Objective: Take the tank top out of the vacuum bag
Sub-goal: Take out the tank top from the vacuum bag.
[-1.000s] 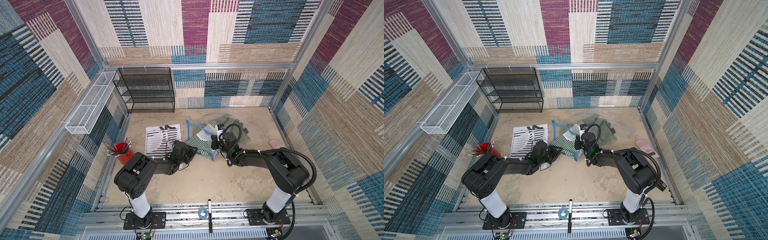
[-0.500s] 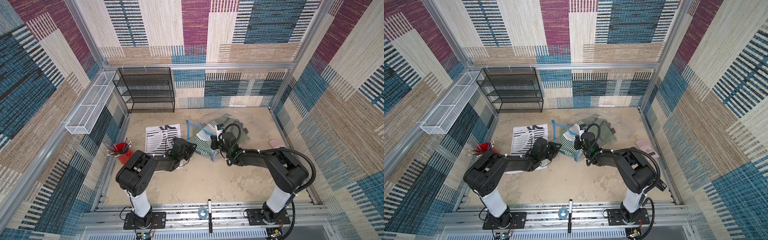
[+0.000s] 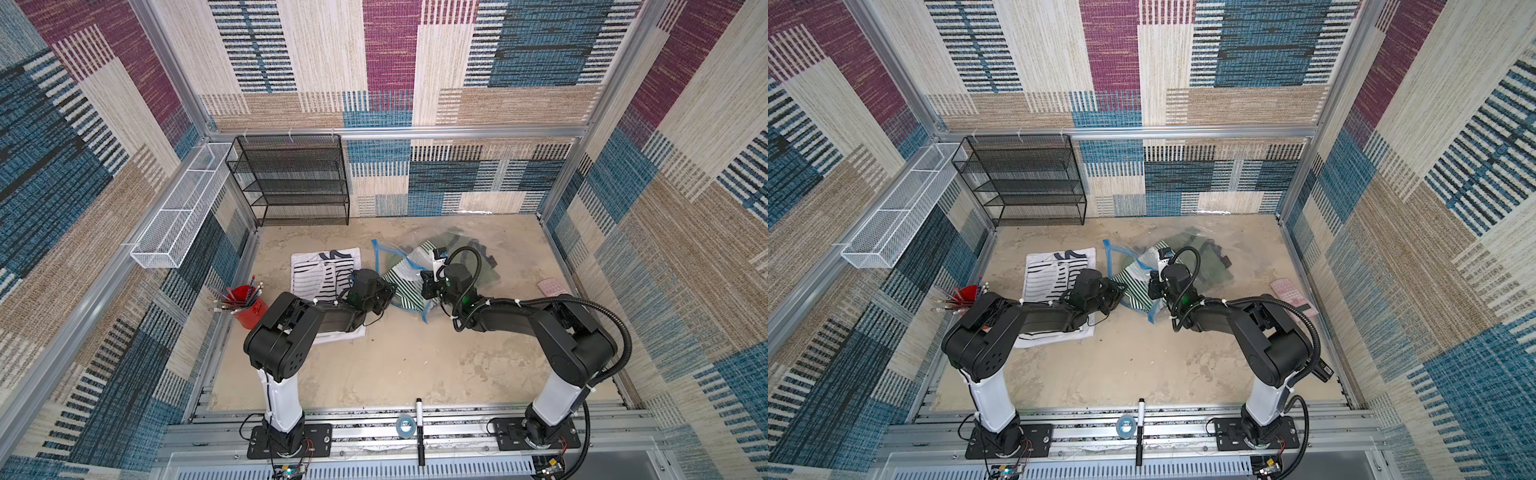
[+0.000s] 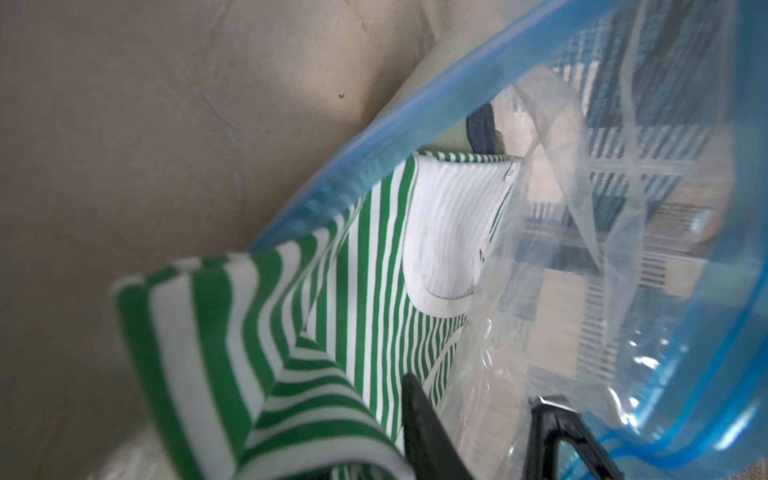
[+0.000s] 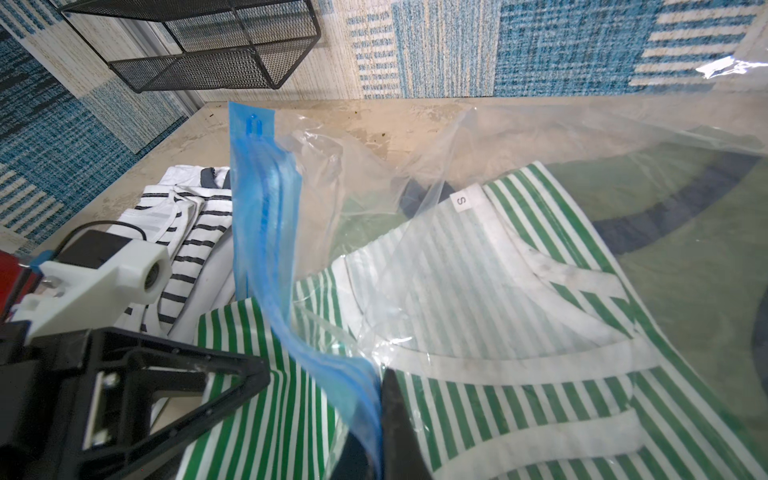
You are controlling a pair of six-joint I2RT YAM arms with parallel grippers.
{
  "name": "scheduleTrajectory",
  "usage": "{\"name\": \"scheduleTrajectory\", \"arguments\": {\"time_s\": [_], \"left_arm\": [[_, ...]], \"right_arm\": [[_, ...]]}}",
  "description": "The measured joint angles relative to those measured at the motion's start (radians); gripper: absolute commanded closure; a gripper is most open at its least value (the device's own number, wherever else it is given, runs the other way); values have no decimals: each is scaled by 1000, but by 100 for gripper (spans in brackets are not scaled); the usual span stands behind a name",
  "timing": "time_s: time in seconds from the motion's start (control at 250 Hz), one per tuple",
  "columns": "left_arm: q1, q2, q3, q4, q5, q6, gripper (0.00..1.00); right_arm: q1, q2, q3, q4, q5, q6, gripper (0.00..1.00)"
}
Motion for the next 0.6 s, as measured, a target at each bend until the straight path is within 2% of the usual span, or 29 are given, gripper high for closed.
{"name": "scheduleTrajectory", "arguments": {"time_s": [0.028,0.244,0.6], "left_arm": [[-2,7,3,-1,0,0,100],[-4,-8,-2,-14,4,1,100],[-13,-243,-19,-129,-17,64,100]], "right_arm": [[0,0,0,0,0,0,100],[0,2,4,-2,-2,-1,100],[-1,12,8,-7,-7,-3,100]]}}
